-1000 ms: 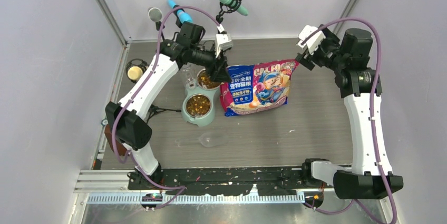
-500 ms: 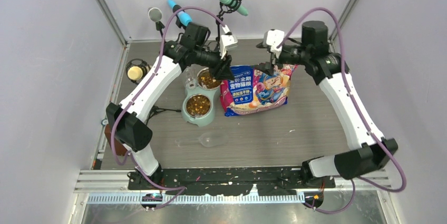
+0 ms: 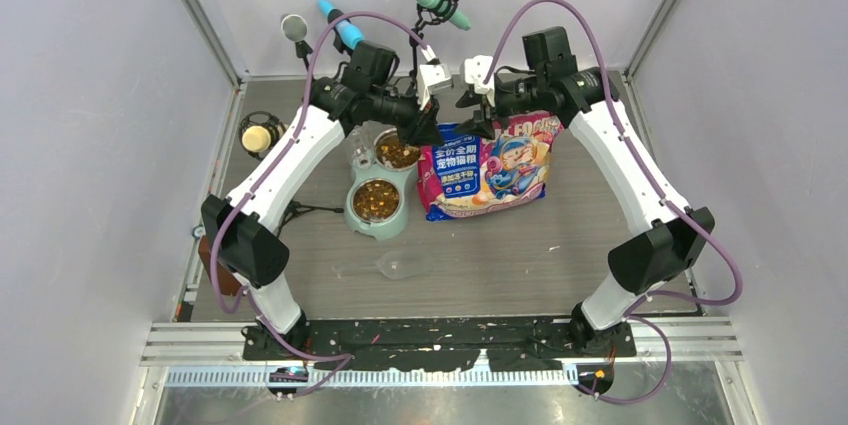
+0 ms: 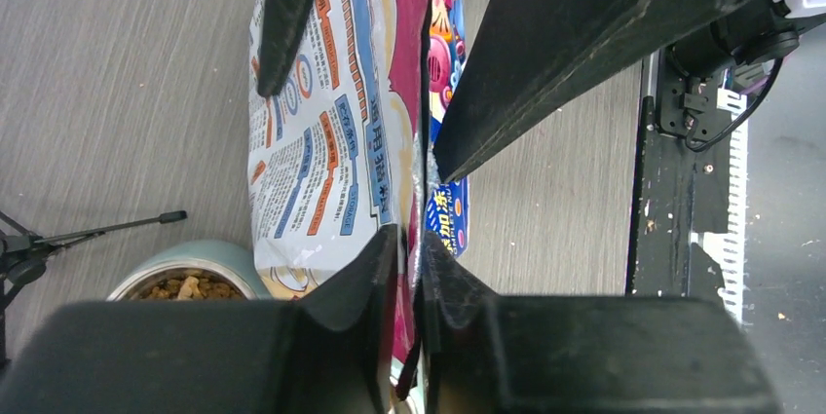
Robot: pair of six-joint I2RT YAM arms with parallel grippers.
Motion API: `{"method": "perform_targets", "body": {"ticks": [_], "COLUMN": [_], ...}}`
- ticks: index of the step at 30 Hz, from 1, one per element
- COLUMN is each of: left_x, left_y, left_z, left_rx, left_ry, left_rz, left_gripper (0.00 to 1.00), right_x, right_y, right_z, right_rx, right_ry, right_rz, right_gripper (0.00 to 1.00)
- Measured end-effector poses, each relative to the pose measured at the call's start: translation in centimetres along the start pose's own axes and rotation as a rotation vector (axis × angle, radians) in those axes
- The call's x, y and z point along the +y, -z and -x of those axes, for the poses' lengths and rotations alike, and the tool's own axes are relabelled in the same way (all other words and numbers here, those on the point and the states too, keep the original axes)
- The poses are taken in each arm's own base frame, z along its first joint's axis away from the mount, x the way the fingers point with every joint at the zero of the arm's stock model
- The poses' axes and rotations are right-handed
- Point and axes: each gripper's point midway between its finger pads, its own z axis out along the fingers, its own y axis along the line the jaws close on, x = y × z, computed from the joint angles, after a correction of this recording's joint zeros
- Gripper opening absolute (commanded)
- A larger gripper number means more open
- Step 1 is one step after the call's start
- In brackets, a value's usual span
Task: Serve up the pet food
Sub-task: Close the pet food bag at the center of the board.
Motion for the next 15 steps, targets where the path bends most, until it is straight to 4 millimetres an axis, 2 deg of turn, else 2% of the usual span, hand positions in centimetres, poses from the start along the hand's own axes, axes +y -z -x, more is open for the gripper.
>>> {"method": "perform_targets", "body": {"ticks": [2, 6, 9, 12, 15], "left_x": [0.0, 0.0, 0.2, 0.4, 0.6], "left_y": [0.0, 0.0, 0.2, 0.3, 0.4], "left_z": [0.0, 0.0, -0.1, -0.1, -0.1], "left_rx": [0.000, -0.001, -0.001, -0.003, -0.005], "left_ry": [0.000, 0.001, 0.006, 0.008, 0.007], "left_rz": [0.000, 0.000, 0.002, 0.007, 0.014], "left_gripper": [0.00, 0.00, 0.00, 0.00, 0.00], "right_x": [0.3, 0.9, 1.0, 0.9, 1.0], "right_y": [-0.3, -1.0, -1.4, -1.5, -1.6], "right_z": [-0.2, -0.7, -0.8, -0.9, -1.1], "right_rx": [0.011, 0.035, 0.046, 0.055, 0.072], "right_ry": [0.001, 0.002, 0.008, 0.020, 0.025], "right_rz": [0.015, 0.037, 0.042, 0.039, 0.037], "right_gripper": [0.53, 0.45, 0.30, 0.09, 0.06]}}
